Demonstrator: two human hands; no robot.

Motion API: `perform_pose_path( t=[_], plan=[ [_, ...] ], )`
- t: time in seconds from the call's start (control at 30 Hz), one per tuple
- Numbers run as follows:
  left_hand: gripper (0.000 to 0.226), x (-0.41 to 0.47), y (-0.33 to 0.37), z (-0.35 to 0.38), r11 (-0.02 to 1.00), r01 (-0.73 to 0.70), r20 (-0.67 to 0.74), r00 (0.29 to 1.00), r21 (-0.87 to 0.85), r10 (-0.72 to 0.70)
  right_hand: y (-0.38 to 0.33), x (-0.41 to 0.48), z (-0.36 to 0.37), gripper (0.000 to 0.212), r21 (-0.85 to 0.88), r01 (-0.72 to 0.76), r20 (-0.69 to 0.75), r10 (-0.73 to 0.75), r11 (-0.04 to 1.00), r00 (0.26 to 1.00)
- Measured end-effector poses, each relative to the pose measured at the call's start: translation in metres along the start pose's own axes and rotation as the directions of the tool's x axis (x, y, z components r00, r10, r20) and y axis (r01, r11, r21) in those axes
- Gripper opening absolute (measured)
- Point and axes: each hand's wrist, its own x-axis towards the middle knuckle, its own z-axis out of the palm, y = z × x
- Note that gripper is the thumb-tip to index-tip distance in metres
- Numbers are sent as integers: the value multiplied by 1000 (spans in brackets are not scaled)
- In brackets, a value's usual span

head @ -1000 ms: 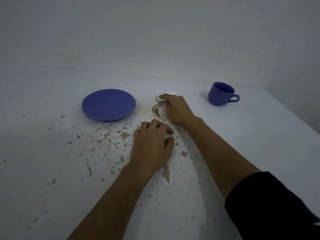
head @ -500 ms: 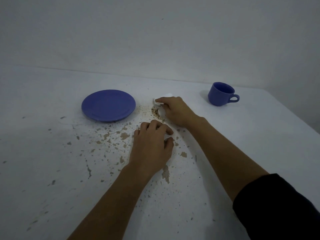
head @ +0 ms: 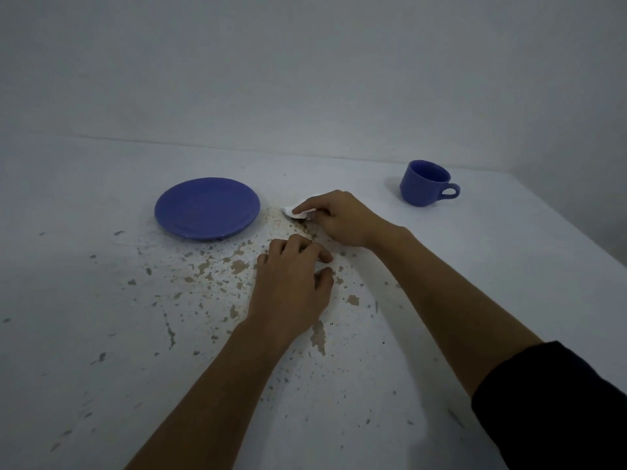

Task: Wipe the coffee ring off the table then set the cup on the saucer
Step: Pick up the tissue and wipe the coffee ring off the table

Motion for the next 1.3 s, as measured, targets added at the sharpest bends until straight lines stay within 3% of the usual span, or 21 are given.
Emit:
perform_pose_path(
  t=[0.17,0.37,0.47,0.53,0.57,0.67,0.8,1.07,1.2,1.3],
  plan=[
    [21,-1,-1,-1,1000,-12,-1,1000,26,12,-15,-1,13,34,-75,10,-99,-18,997,995],
    [23,-3,2,-5,1000,-26,10,1000,2,26,-13,-9,-9,34,-7,42,51,-41,999,998],
    [24,-4,3,-9,1000,-22,39,999,1,22,-3,-4,-21,31,172,-71,-128,94,983,987],
    [25,-4,4,-10,1000,-22,47,999,2,21,4,0,-18,31,289,-152,-301,241,945,923],
    [25,-5,5,-10,1000,-24,44,999,4,24,4,2,-14,31,265,-166,-341,253,950,905],
    [25,-5,5,-10,999,-33,41,999,8,32,-3,4,8,32,59,-113,-225,123,992,966],
    [28,-1,0,-13,998,-69,75,995,-13,70,-12,-2,24,31,-6,34,-117,-34,999,993],
    [26,0,-7,-25,993,-36,62,997,-114,44,-4,-21,5,38,-122,113,81,-103,986,991],
    [23,-2,-10,-27,993,-18,56,998,-112,24,-1,-29,7,40,-214,128,117,-105,968,988],
    [24,-5,-9,-28,994,-19,71,997,-106,27,-4,-33,9,42,-153,85,102,-70,985,992]
  ],
)
